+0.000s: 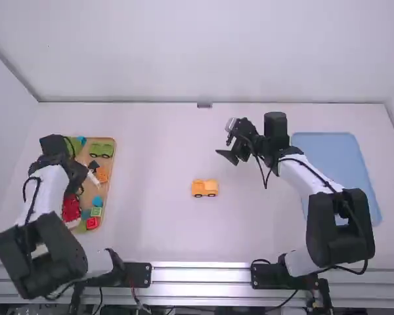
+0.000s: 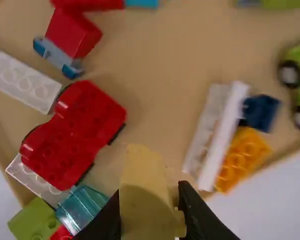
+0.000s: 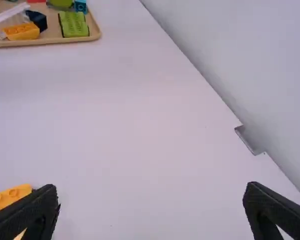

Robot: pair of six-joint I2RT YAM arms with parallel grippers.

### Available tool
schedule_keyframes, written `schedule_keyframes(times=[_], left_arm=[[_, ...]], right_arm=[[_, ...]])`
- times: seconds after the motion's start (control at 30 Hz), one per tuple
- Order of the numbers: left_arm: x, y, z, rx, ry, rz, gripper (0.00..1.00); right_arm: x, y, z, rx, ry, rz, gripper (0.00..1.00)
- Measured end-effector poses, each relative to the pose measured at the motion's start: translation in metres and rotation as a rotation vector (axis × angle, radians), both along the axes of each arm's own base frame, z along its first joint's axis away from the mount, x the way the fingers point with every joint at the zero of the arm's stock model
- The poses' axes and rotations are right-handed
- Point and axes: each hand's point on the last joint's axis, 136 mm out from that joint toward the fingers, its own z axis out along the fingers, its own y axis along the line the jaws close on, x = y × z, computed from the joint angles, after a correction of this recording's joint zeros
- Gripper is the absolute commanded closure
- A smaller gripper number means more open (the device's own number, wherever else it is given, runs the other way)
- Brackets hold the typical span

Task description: Assemble lego blocks to make yellow taxi

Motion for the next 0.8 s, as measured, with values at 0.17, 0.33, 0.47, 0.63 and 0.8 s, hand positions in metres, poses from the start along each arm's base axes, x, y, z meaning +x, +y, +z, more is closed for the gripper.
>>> schedule_keyframes(times=[0.17, 0.33, 0.47, 0.63, 0.8], left_arm=[[0.029, -0.032, 0.046, 0.080, -0.161, -0.214, 0.86], [0.063, -0.084, 0.076, 0.149, -0.317, -0.498, 0.90], [0.087, -0.142, 0.088, 0.222, -0.427, -0.767, 0.90], [0.099, -0.203, 0.085, 0.277, -0.527, -1.024, 0.98], [0.100, -0.248, 0.085, 0.311, -0.659, -1.229, 0.98]], right_arm=[[0.004, 0.011, 0.013, 0.040, -0.036, 0.000, 0.02], [0.008, 0.031, 0.037, 0.143, -0.046, -0.011, 0.01], [0.008, 0.049, 0.061, 0.265, -0.012, -0.026, 0.02], [0.005, 0.058, 0.073, 0.372, 0.104, -0.053, 0.02], [0.006, 0.057, 0.069, 0.411, 0.194, -0.086, 0.02]])
